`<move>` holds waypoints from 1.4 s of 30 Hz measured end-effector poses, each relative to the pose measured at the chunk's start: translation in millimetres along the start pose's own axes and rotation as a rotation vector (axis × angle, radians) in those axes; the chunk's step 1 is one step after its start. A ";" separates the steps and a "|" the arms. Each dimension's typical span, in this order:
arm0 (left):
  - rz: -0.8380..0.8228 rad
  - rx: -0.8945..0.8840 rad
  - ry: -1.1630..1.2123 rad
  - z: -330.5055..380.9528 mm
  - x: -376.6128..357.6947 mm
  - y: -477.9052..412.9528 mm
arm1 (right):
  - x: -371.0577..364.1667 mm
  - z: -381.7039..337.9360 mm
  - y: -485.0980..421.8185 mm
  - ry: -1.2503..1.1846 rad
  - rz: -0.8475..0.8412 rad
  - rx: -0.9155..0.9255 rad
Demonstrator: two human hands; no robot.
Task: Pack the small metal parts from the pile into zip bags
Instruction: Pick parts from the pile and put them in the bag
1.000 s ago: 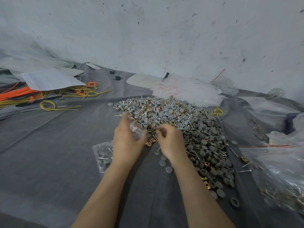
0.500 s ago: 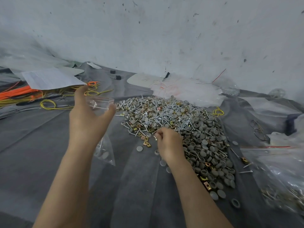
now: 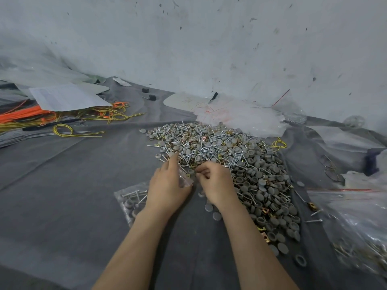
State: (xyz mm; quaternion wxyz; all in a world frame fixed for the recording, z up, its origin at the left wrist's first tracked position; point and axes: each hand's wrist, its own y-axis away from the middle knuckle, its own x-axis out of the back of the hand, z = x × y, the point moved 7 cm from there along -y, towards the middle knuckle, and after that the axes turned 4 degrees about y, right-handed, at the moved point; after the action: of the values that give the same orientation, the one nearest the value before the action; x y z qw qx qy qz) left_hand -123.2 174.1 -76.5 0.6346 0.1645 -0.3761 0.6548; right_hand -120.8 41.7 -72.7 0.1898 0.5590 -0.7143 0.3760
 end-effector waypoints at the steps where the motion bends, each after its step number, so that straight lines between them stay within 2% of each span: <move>1: 0.013 -0.012 0.009 -1.3 0.2 0.5 | -0.7 0.2 -0.2 -0.008 0.002 -0.001; 7: 0.019 -0.035 0.003 -2.2 -0.2 2.7 | 1.3 -4.3 0.2 -0.007 0.014 0.023; 12: 0.013 -0.027 -0.008 -3.0 -1.5 2.3 | 2.1 -7.9 3.9 0.085 0.044 0.054; 18: 0.008 -0.027 -0.003 -3.6 -2.9 3.0 | -12.7 -11.5 6.3 0.231 -0.110 0.123; 21: 0.009 -0.027 -0.002 -3.3 -3.3 2.7 | -17.3 -10.5 6.4 0.261 -0.133 0.106; 26: 0.004 -0.019 -0.009 -3.2 -3.5 2.5 | -15.7 -7.1 4.4 0.210 -0.082 0.057; 31: -0.002 -0.014 -0.019 -3.6 -3.5 2.5 | -3.3 0.2 2.8 0.009 -0.012 -0.019; 42: 0.012 -0.016 -0.021 -4.1 -3.6 3.0 | -2.2 -0.6 0.2 -0.029 -0.001 -0.015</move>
State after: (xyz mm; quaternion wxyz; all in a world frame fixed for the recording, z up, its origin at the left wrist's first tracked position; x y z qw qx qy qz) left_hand -124.5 174.7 -82.6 0.6280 0.1638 -0.3890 0.6538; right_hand -120.5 43.6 -73.9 0.1839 0.5631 -0.7196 0.3623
